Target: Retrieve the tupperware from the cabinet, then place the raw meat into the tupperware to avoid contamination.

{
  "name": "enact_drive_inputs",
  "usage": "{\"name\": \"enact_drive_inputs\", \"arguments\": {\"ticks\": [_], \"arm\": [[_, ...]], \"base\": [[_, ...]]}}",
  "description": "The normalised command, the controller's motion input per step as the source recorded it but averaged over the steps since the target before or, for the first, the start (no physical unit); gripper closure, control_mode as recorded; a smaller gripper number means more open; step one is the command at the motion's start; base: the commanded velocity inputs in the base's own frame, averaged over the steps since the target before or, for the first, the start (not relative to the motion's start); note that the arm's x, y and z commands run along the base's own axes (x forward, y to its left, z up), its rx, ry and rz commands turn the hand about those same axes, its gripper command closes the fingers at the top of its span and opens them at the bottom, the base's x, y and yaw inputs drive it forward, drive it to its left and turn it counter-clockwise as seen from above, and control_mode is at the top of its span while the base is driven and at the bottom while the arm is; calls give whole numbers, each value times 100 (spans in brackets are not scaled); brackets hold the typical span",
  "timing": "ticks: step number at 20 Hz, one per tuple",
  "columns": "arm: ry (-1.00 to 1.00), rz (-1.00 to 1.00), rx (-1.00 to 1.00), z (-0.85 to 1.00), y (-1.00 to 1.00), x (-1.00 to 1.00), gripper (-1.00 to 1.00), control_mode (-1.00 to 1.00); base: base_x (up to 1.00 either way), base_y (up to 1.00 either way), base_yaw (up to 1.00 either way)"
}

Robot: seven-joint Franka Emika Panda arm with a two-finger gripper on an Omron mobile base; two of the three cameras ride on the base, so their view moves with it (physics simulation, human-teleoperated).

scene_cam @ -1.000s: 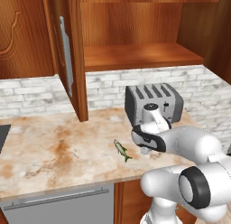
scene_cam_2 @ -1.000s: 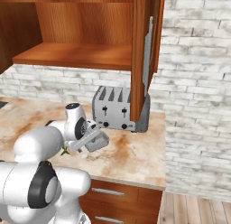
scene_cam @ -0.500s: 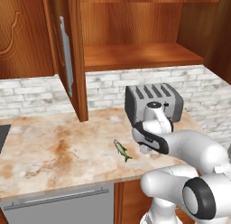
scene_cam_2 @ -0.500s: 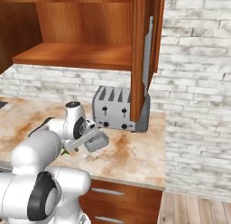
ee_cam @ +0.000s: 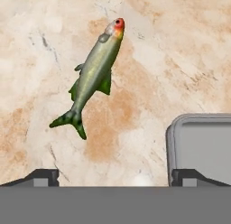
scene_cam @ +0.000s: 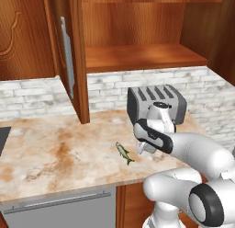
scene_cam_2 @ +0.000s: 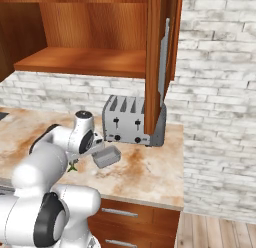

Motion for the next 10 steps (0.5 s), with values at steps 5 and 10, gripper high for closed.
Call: {"name": "enact_drive_inputs", "arguments": {"ticks": [5,10], "arm": [[0,-10,0,0,45,-3,-100,-100],[0,-10,-1,0,47,0,-100,-100]], "base": [[0,0,0],[0,0,0]]}}
